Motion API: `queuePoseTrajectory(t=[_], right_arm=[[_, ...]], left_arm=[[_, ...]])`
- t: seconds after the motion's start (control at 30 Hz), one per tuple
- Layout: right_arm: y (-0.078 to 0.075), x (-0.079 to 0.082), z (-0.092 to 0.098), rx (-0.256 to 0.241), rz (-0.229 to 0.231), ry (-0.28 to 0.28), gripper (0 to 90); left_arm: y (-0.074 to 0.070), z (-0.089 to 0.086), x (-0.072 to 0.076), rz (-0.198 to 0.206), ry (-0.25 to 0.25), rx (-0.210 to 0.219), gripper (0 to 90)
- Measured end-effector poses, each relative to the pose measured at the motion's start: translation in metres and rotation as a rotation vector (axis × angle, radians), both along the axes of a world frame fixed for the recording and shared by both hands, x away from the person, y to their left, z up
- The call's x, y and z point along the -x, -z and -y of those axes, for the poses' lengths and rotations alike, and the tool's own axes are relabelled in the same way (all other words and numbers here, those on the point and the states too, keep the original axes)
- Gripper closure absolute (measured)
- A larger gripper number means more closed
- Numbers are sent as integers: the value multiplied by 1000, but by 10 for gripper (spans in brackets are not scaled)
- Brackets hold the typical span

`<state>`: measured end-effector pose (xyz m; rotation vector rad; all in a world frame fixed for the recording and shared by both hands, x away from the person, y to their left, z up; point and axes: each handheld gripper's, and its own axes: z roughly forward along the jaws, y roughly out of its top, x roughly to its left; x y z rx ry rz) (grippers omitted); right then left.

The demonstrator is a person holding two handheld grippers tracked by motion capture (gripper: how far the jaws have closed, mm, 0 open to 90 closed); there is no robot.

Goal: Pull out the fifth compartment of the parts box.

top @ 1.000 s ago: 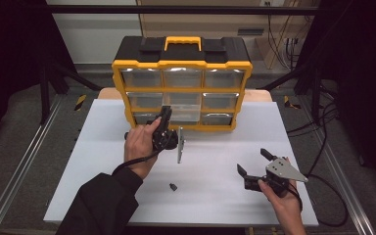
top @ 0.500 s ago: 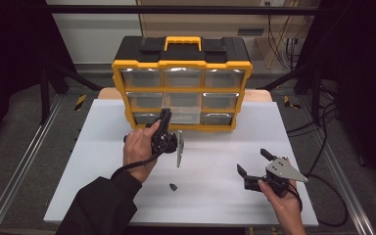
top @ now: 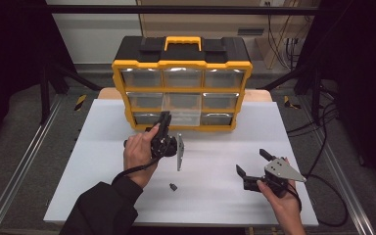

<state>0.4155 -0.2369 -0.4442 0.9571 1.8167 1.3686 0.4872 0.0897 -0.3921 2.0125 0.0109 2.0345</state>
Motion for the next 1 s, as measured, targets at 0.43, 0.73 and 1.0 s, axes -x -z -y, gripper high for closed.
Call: queuePoseTrajectory(t=[0.43, 0.73, 1.0], right_arm=[[0, 0, 0, -5, -4, 0, 36], [1, 0, -1, -3, -9, -7, 36], [1, -1, -1, 0, -12, -10, 35]], left_arm=[[-1, 0, 3, 5, -3, -4, 763], [-2, -1, 8, 10, 2, -10, 763], [-2, 1, 12, 15, 6, -12, 761]])
